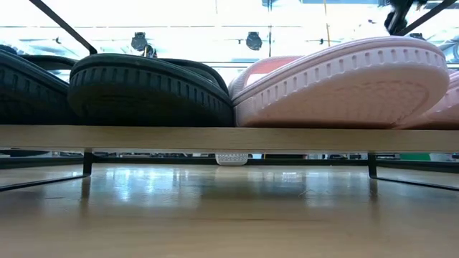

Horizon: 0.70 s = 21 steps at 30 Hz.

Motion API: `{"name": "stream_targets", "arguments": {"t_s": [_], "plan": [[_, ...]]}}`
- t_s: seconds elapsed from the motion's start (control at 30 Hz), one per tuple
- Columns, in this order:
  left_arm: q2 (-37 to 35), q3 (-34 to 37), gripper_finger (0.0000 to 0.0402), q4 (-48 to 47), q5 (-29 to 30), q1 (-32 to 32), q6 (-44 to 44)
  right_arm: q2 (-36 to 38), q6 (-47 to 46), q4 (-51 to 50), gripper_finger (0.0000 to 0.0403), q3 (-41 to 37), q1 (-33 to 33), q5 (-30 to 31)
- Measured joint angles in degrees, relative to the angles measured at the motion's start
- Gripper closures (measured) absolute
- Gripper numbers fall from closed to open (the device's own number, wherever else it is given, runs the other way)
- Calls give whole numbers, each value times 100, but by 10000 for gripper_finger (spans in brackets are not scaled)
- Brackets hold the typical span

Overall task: Pick and place slides into the shelf
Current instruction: Return to Home Position

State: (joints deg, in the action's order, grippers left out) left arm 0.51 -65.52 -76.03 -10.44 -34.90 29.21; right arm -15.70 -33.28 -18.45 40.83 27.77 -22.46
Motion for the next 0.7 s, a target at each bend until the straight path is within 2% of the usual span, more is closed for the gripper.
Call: {"name": "stream_targets", "arguments": {"t_s": [0.17,0.27,0.5,0.7], "plan": [[-20,356,135,232,-577,-531,-170,215,-156,1437,399,-1201,-13,-382],[-15,447,135,234,-902,-800,-225,297,-125,2147,399,-1670,-7,-448],[-22,426,135,166,-1547,-1625,-504,636,-82,1305,399,-2071,-2,156],[-22,431,135,-350,-1929,-2484,-899,1335,186,1397,399,-2034,-4,392]]}}
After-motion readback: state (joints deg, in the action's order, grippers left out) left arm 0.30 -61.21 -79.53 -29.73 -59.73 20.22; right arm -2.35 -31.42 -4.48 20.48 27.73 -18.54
